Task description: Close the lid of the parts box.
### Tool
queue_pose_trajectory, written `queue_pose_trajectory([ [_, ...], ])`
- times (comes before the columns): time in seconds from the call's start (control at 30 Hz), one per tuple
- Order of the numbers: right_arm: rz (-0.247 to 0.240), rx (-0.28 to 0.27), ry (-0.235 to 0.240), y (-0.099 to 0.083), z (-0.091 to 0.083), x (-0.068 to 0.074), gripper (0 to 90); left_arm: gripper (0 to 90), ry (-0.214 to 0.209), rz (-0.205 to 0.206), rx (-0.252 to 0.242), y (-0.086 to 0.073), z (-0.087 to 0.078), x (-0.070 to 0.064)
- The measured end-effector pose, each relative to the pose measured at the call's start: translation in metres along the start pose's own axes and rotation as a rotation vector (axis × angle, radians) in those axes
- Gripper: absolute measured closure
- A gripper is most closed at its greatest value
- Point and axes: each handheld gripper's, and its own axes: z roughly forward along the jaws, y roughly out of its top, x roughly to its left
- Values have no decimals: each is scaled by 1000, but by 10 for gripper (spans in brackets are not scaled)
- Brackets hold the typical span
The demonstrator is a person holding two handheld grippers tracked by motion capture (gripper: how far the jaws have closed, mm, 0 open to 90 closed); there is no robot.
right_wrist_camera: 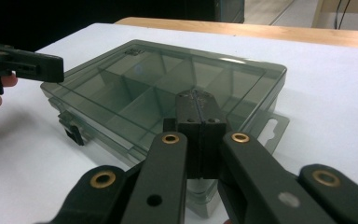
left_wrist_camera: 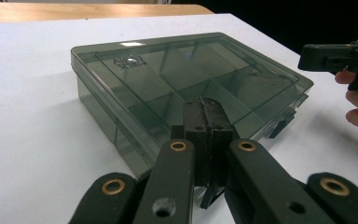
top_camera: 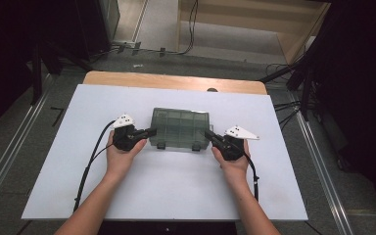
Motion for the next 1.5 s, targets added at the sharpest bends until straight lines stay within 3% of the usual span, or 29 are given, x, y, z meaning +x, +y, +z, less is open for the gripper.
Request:
queue_pose_trajectory([
  [0.4, 1, 14, -12, -6, 5, 2, 879, 896, 18, 3, 21, -2, 1, 0],
  [0.5, -23, 15, -12, -6, 5, 4, 879, 897, 8, -14, 16, -6, 3, 0],
  [0.63, -72, 22, -34, -7, 8, 9, 879, 897, 18, -1, 19, -6, 3, -1],
  [0.73, -59, 21, -31, -8, 9, 10, 880, 897, 10, -10, 19, -6, 4, 0],
  [0.97, -115, 10, -59, -12, 10, 13, 882, 897, 18, 2, 16, -7, 5, -2],
  [1.03, -106, 36, -60, -14, 12, 11, 884, 897, 22, 11, 18, -7, 6, -3],
  [1.2, -109, 34, -68, -14, 12, 12, 883, 897, 22, 9, 13, -8, 7, -3],
  [1.33, -75, 33, -57, -14, 10, 8, 879, 896, 21, 10, 0, -9, 4, -4],
  [1.37, -73, 26, -51, -14, 8, 8, 874, 895, 17, 13, -2, -10, 4, -3],
  [1.4, -68, 17, -35, -15, 7, 7, 788, 893, 15, 17, -4, -10, 2, -3],
  [1.43, -66, 16, -19, -14, 6, 7, 763, 889, 11, 19, -8, -10, 1, -3],
  [1.5, -65, 11, 10, -13, 4, 7, 699, 828, 3, 26, -11, -10, -1, -4],
])
